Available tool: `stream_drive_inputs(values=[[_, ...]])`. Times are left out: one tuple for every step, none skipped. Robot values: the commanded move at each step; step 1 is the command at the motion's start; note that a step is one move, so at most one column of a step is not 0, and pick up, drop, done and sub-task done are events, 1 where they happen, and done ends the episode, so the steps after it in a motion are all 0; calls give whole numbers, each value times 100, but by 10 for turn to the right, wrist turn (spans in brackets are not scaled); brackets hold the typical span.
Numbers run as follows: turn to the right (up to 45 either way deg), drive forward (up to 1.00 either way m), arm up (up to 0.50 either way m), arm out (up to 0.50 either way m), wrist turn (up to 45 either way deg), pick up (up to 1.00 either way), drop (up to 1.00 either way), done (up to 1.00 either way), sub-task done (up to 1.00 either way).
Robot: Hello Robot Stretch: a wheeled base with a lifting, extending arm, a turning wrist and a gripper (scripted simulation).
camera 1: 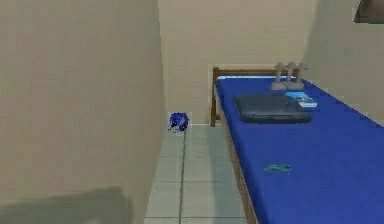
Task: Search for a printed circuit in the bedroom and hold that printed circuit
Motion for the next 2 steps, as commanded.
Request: stream_drive_inputs(values=[[0,95,0,0,0,0,0,0,0],[150,0,0,0,0,0,0,0,0]])
